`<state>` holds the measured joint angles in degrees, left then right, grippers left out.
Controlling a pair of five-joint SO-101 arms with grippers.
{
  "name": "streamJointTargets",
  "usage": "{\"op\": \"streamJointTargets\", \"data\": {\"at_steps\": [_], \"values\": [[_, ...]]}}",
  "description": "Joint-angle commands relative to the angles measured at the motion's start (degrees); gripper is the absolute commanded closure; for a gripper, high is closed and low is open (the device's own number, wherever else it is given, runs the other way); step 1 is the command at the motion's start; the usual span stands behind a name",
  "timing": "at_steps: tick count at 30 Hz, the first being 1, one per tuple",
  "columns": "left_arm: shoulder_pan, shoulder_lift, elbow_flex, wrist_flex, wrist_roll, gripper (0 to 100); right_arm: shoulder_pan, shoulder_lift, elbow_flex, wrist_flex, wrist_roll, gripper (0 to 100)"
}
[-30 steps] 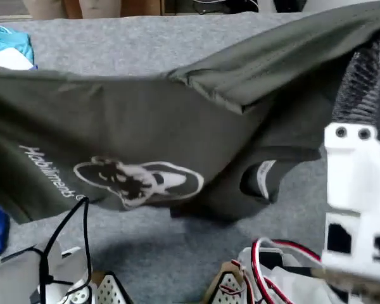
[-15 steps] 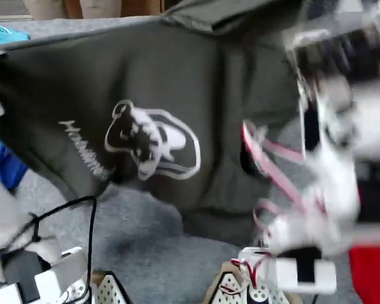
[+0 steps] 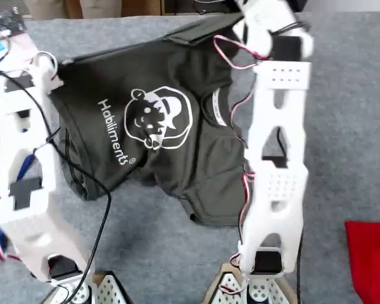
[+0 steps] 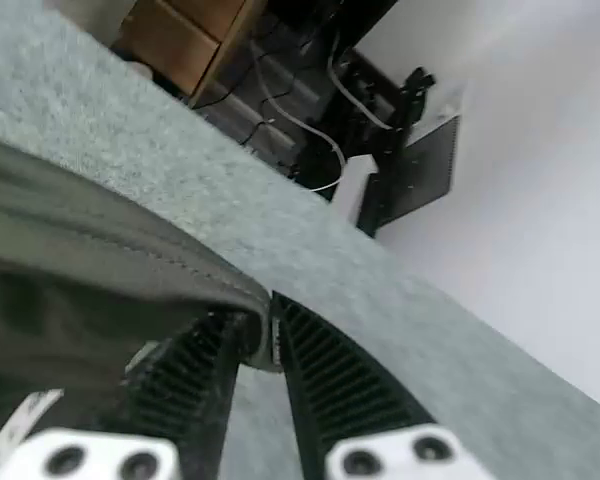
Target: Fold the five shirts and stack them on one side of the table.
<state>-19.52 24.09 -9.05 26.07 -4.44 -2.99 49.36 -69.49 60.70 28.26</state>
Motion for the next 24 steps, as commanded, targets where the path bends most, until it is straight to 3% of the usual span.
{"op": "streamJointTargets", "data": {"at_steps": [1, 8, 13, 21, 24], "values": [[1.05, 7.60, -7.82, -15.21, 0.44, 98, -1.45, 7.34, -1.36, -12.75, 0.09, 99.3], [4.22, 23.96, -33.49, -17.85, 0.09, 98, -5.05, 12.79, -1.45, -28.84, 0.09, 99.3], [4.92, 31.34, -48.79, -17.76, -0.97, 98, -4.79, 13.05, -2.51, -36.22, -4.66, 99.3], [5.89, 38.02, -53.54, -17.67, -7.56, 98, -4.62, 13.05, -2.86, -37.01, -5.54, 99.3], [5.63, 38.64, -53.63, -12.48, -7.56, 98, -4.44, 12.79, -3.21, -34.37, -5.54, 99.3]]}}
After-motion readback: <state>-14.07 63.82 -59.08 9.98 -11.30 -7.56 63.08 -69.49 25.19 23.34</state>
